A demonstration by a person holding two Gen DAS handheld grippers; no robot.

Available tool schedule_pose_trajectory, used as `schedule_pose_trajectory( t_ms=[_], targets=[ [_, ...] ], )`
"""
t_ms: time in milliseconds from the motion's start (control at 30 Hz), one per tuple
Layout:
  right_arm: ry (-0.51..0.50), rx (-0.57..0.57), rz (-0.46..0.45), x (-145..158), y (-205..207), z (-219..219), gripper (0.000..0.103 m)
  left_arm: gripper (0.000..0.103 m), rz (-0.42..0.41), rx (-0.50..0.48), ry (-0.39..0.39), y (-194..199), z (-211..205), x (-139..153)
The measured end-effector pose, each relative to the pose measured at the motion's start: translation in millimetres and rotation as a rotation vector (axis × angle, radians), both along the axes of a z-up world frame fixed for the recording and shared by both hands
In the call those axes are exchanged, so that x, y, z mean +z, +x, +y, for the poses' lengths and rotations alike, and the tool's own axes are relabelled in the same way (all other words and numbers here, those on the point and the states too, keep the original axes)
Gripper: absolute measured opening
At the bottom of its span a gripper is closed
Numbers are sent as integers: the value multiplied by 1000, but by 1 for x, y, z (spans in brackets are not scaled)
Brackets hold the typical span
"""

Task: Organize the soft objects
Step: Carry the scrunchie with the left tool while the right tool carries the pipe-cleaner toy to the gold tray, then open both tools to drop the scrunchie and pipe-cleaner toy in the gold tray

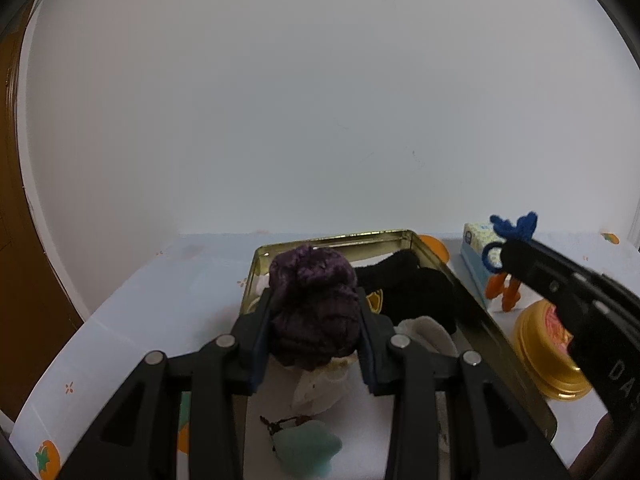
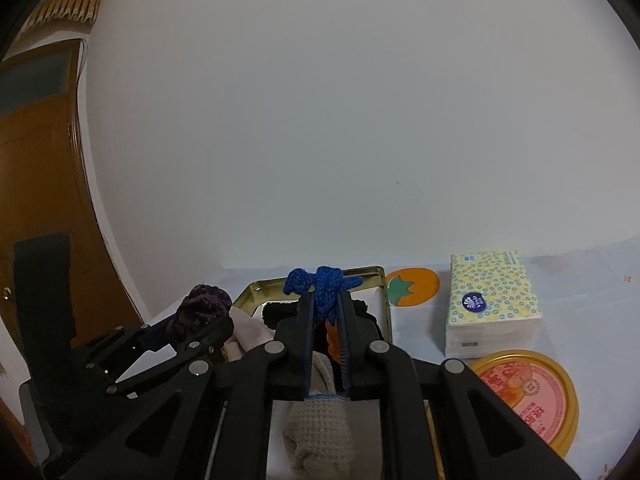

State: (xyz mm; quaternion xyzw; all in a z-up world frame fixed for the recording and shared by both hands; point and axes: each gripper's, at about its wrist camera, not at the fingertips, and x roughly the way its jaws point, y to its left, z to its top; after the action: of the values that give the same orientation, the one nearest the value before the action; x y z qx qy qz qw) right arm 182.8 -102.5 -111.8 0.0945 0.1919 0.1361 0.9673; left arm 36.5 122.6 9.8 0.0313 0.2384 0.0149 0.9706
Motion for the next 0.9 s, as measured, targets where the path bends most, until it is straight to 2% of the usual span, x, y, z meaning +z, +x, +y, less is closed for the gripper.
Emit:
schedule_pose_trajectory(
  t_ms=[200,400,900],
  targets=[
    [-75,1,-23,0,-3,5,13,35,15,-2,-3,1,1,-6],
    [-64,17,18,-4,-1,6,13,35,31,-1,15,5,2,-15],
    [-58,40,114,-17,19,12,13,35,41,8,36,3,-3,-18]
  ],
)
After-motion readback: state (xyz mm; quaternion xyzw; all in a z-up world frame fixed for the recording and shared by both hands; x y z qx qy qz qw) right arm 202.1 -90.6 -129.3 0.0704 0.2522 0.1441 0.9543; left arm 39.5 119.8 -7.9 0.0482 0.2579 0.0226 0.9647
